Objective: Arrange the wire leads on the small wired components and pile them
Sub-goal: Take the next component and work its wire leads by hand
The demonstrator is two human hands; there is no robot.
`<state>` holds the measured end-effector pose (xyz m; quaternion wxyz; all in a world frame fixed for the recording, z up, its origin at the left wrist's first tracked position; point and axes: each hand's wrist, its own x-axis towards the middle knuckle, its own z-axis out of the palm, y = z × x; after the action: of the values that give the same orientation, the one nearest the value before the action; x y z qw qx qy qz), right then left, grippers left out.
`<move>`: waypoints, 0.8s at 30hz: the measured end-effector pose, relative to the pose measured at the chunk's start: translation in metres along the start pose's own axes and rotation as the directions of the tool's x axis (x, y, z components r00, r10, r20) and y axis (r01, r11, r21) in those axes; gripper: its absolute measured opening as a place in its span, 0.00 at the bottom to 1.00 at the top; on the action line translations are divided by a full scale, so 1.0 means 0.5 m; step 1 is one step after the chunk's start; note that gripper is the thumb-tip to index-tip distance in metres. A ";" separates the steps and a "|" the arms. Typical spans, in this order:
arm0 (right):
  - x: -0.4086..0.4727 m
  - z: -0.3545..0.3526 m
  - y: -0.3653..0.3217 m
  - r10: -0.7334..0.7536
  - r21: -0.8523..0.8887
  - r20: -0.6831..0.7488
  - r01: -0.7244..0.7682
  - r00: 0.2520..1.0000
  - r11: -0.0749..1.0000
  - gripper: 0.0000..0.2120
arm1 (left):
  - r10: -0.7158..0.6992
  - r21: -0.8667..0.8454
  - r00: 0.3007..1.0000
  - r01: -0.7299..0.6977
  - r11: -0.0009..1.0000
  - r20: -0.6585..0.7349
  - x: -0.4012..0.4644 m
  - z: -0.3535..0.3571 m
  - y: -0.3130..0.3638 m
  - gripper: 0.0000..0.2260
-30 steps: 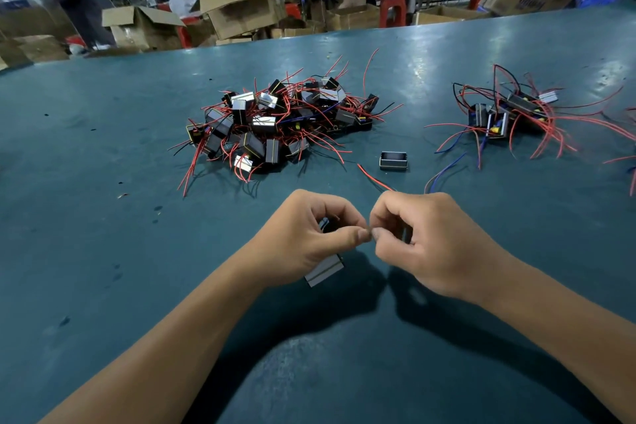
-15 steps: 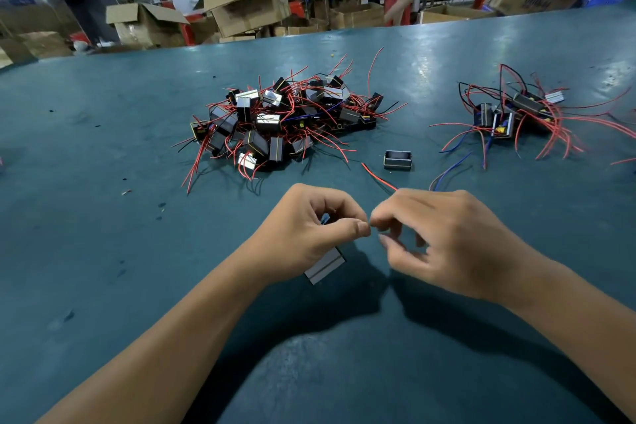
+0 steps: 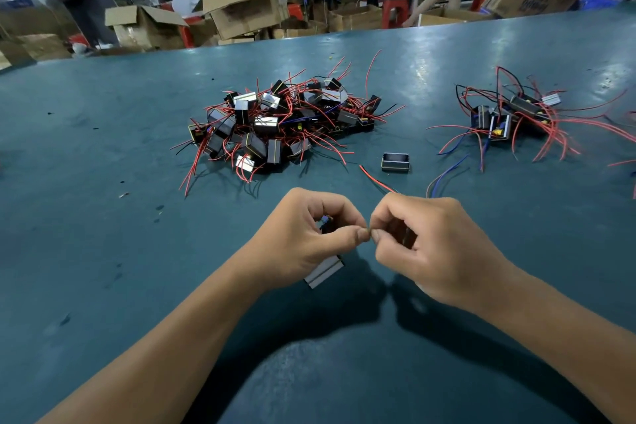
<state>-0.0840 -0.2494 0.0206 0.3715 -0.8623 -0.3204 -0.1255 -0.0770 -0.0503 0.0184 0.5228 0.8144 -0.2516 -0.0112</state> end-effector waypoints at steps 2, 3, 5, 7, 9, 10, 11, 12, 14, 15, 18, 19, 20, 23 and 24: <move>0.001 0.010 -0.001 0.221 0.168 0.045 -0.225 0.974 0.960 0.06 | 0.061 0.177 0.998 -0.055 0.983 -0.031 -0.001 -0.001 -0.002 0.06; 0.004 0.011 -0.002 0.293 0.202 0.082 -0.304 0.953 0.931 0.07 | 0.088 0.250 0.996 -0.077 0.965 -0.034 0.000 -0.001 -0.002 0.07; 0.008 0.009 -0.007 0.431 0.339 0.189 -0.471 0.882 0.815 0.07 | 0.132 0.334 0.991 -0.120 0.935 -0.015 0.000 0.001 0.000 0.08; 0.010 0.007 -0.010 0.545 0.520 0.362 -0.649 0.756 0.555 0.06 | 0.166 0.374 0.986 -0.158 0.914 0.012 0.002 0.002 0.000 0.06; 0.012 0.004 -0.008 0.567 0.593 0.561 -0.771 0.603 0.234 0.06 | 0.180 0.383 0.983 -0.175 0.907 0.024 0.002 0.001 -0.002 0.04; 0.013 0.001 -0.008 0.552 0.590 0.634 -0.800 0.543 0.110 0.06 | 0.183 0.380 0.983 -0.180 0.907 0.029 0.001 0.001 -0.003 0.04; 0.015 -0.002 -0.008 0.529 0.573 0.680 -0.818 0.508 0.049 0.07 | 0.184 0.374 0.982 -0.184 0.909 0.038 0.001 0.001 -0.005 0.05; 0.015 -0.006 -0.007 0.518 0.544 0.695 -0.836 0.498 0.074 0.08 | 0.178 0.369 0.983 -0.185 0.911 0.053 0.001 0.002 -0.006 0.06; 0.012 -0.012 -0.002 0.523 0.465 0.638 -0.824 0.565 0.323 0.10 | 0.152 0.354 0.985 -0.173 0.919 0.085 0.003 0.005 -0.008 0.05; 0.011 -0.015 0.000 0.515 0.431 0.592 -0.784 0.620 0.447 0.10 | 0.143 0.345 0.985 -0.169 0.923 0.100 0.004 0.007 -0.010 0.02; 0.011 -0.026 0.009 0.468 0.391 0.512 -0.680 0.720 0.620 0.11 | 0.107 0.282 0.983 -0.145 0.948 0.146 0.004 0.001 -0.014 0.07; 0.010 -0.029 0.013 0.453 0.369 0.512 -0.664 0.729 0.651 0.10 | 0.077 0.251 0.983 -0.118 0.961 0.169 0.003 -0.005 -0.015 0.08; 0.009 -0.032 0.018 0.442 0.341 0.522 -0.654 0.729 0.676 0.09 | 0.044 0.225 0.980 -0.087 0.970 0.192 0.003 -0.012 -0.016 0.10; 0.005 -0.038 0.029 0.416 0.233 0.601 -0.648 0.682 0.725 0.08 | -0.013 0.200 0.977 -0.031 0.979 0.214 0.003 -0.027 -0.022 0.10; 0.005 -0.041 0.031 0.410 0.193 0.627 -0.642 0.663 0.742 0.08 | -0.019 0.201 0.979 -0.023 0.979 0.203 0.003 -0.028 -0.024 0.08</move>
<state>-0.0717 -0.2710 0.0271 0.4516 -0.8213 -0.1612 0.3092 -0.0668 -0.0352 0.0151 0.4087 0.8577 -0.3044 -0.0686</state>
